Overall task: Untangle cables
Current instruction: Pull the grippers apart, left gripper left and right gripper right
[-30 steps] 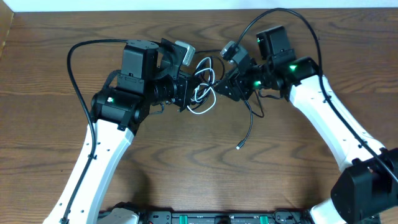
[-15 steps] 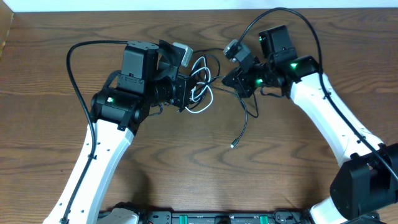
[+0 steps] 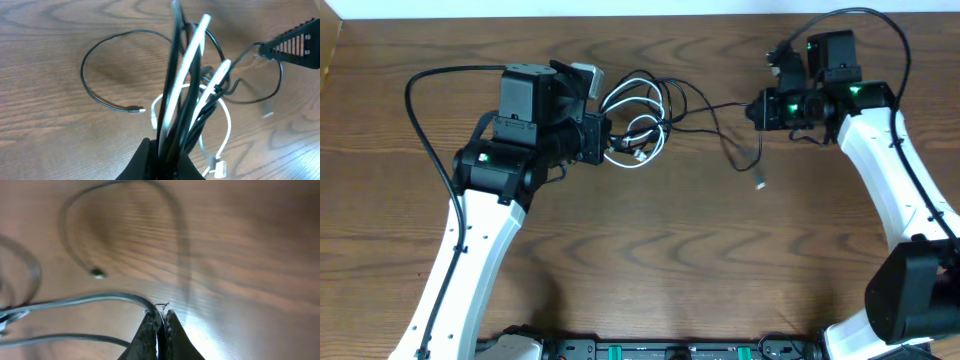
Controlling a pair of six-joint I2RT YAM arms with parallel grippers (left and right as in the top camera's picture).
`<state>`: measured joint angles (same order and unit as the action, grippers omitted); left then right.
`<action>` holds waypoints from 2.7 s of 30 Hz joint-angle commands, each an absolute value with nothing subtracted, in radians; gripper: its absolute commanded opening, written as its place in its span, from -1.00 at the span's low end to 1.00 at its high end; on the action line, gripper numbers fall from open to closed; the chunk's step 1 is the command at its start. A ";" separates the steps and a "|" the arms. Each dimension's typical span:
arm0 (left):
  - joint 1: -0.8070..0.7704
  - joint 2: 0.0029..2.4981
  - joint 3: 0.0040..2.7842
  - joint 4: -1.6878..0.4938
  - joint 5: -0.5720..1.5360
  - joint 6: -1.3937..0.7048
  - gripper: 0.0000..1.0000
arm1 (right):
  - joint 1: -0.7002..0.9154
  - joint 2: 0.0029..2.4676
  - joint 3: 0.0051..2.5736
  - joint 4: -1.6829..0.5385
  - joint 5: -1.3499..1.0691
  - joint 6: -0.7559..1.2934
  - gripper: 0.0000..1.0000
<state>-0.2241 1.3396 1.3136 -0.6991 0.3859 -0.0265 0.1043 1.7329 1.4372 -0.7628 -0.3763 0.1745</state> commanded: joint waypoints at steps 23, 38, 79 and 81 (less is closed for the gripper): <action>-0.072 1.323 1.346 -0.689 0.346 -0.020 -0.86 | -0.273 1.740 1.444 -0.838 -0.345 0.140 -0.98; 0.165 1.221 1.544 -0.696 0.301 -0.022 -0.86 | -0.285 1.740 1.444 -0.871 -0.229 0.191 -0.98; 0.286 1.261 1.655 -0.859 0.223 -0.092 -0.85 | -0.466 1.790 1.443 -0.928 -0.133 0.273 -0.98; 0.301 1.268 1.655 -0.884 0.223 -0.092 -0.86 | -0.472 1.810 1.443 -0.927 -0.164 0.262 -0.98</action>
